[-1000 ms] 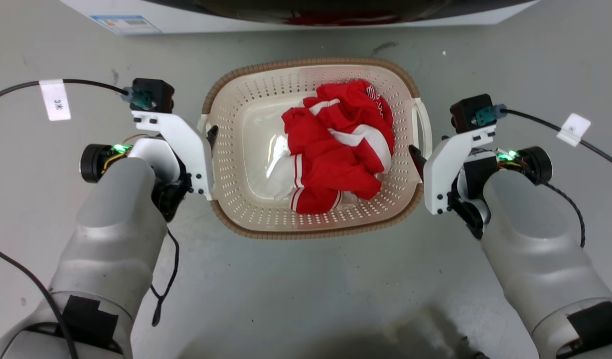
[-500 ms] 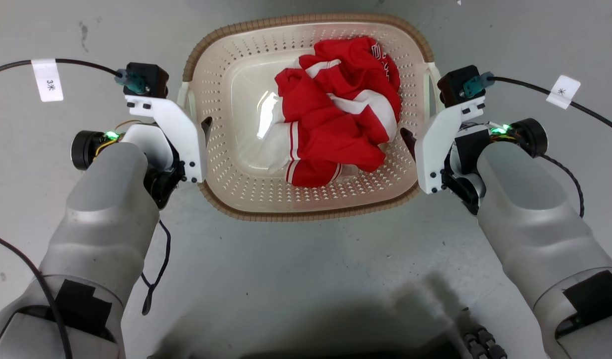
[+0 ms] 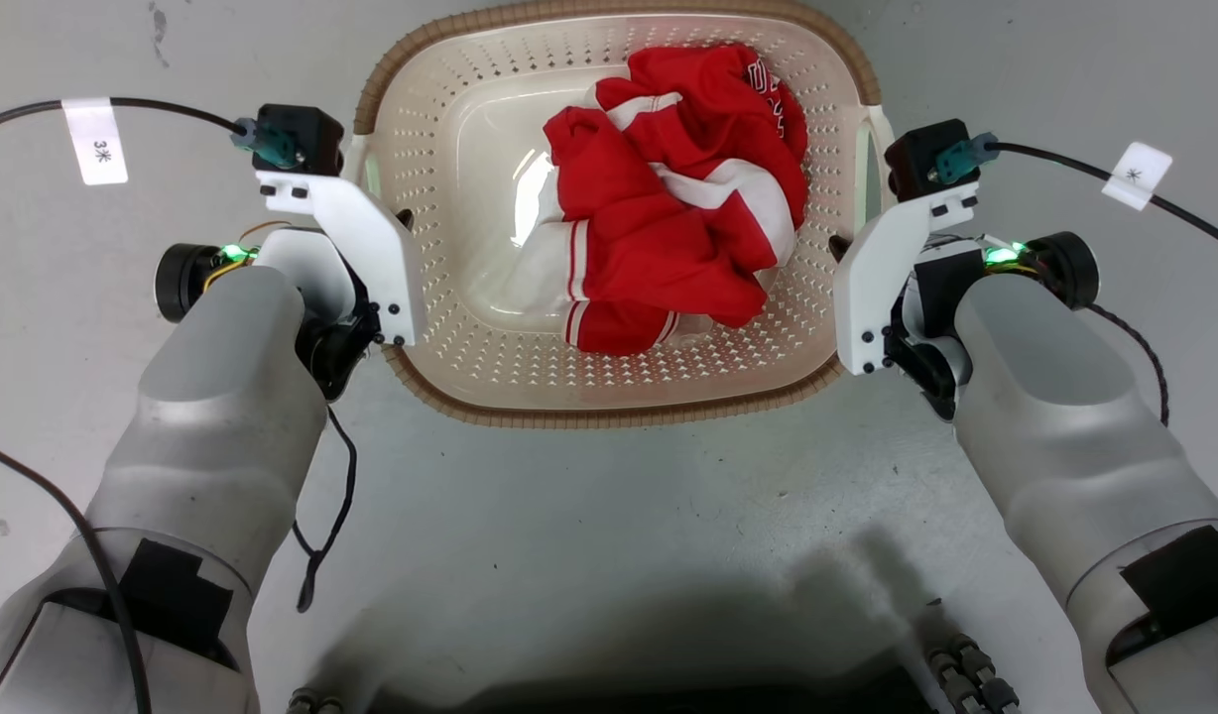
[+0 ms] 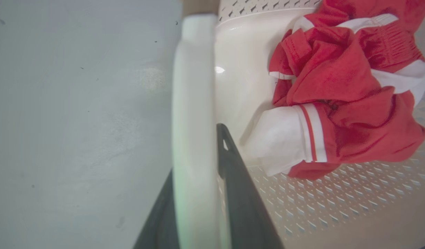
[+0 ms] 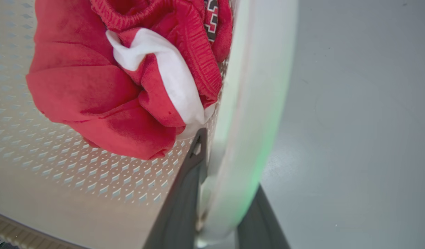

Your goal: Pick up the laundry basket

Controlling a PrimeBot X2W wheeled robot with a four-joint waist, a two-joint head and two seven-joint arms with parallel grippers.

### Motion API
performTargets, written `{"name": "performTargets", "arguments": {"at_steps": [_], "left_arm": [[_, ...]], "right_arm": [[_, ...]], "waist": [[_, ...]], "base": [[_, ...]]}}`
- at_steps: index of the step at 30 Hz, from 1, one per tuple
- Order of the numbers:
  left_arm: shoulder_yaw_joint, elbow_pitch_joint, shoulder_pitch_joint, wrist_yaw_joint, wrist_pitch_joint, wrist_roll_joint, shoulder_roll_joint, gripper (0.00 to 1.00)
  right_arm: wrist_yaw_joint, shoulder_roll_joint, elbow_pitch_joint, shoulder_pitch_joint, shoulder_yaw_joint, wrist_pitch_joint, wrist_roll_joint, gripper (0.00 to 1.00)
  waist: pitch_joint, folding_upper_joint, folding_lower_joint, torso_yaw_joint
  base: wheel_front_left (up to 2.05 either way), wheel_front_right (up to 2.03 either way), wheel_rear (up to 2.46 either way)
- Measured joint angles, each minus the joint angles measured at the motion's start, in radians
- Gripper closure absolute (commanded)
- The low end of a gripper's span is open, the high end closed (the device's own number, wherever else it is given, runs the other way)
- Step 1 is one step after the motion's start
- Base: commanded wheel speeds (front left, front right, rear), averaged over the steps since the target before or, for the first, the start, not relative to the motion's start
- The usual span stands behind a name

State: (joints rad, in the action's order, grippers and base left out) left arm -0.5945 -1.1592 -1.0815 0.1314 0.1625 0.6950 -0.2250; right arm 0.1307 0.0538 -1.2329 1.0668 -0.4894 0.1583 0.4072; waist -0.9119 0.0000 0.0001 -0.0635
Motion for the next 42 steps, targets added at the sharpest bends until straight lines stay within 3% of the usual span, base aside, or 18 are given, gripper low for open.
{"name": "performTargets", "arguments": {"at_steps": [11,28,42], "left_arm": [[-0.071,-0.009,0.003,-0.001,0.049,0.07,0.003,1.0],[-0.175,0.02,0.095,-0.007,0.352,0.247,0.002,1.0],[-0.235,0.03,0.212,-0.008,0.52,0.37,-0.007,1.0]], "right_arm": [[-0.001,-0.001,-0.021,-0.002,-0.046,0.012,0.045,1.0],[-0.002,0.007,-0.021,-0.087,-0.127,0.338,0.219,1.0],[-0.002,0.008,-0.024,-0.198,-0.165,0.492,0.324,1.0]], "waist": [[0.046,0.0,0.0,0.001],[0.286,0.0,-0.0001,0.017],[0.53,0.0,-0.0002,0.025]], "base": [[0.0,0.0,0.0],[0.0,0.0,0.0],[0.0,0.0,0.0]]}}
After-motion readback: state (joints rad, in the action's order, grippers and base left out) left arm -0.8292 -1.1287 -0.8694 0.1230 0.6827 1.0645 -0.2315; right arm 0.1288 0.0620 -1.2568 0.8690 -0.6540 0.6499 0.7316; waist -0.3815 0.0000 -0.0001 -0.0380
